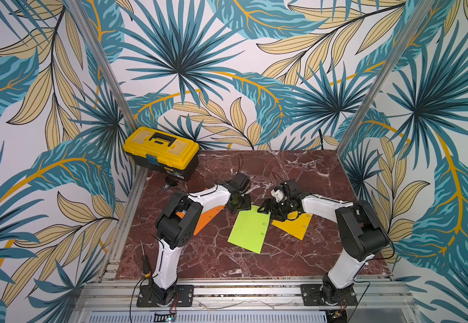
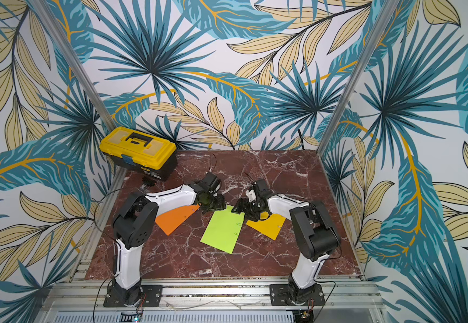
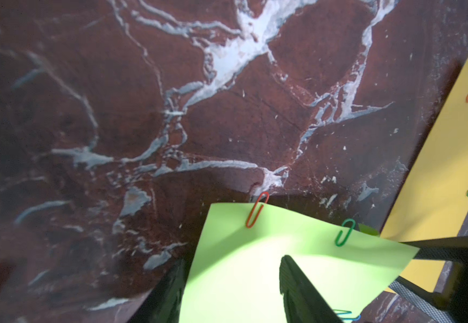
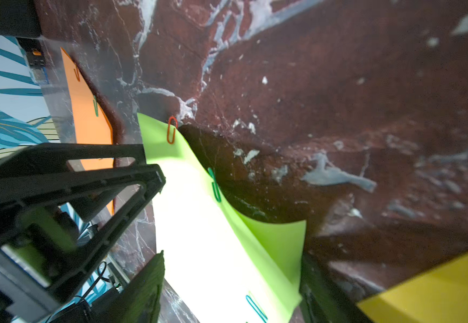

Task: Unclip the paperclips from the documents
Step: Pick up the document from the center of the board.

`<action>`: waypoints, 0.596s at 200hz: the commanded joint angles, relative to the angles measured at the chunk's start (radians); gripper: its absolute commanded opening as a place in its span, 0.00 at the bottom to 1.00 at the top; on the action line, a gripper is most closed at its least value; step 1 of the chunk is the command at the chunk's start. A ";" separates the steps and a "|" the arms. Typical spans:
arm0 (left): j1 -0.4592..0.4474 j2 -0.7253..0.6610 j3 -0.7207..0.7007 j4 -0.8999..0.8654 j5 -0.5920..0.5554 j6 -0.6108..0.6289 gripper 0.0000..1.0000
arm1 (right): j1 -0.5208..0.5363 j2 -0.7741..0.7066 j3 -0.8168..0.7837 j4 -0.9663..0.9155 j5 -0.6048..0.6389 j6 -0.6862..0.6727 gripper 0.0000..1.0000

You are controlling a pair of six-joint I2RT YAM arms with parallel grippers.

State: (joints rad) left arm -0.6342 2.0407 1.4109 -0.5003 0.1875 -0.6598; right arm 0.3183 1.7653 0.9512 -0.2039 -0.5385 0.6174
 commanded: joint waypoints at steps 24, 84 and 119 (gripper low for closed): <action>-0.024 0.007 -0.101 -0.075 0.032 -0.007 0.51 | 0.001 0.048 -0.035 0.128 -0.012 0.122 0.74; -0.024 -0.040 -0.115 -0.071 0.023 -0.017 0.44 | 0.001 0.086 -0.015 0.092 -0.006 0.091 0.73; -0.016 -0.024 -0.106 -0.063 0.019 -0.029 0.35 | 0.002 0.066 -0.041 0.092 -0.005 0.074 0.73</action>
State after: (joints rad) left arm -0.6514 1.9896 1.3331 -0.4942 0.2062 -0.6769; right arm 0.3187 1.8080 0.9527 -0.0711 -0.5777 0.7105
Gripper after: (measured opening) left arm 0.392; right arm 0.731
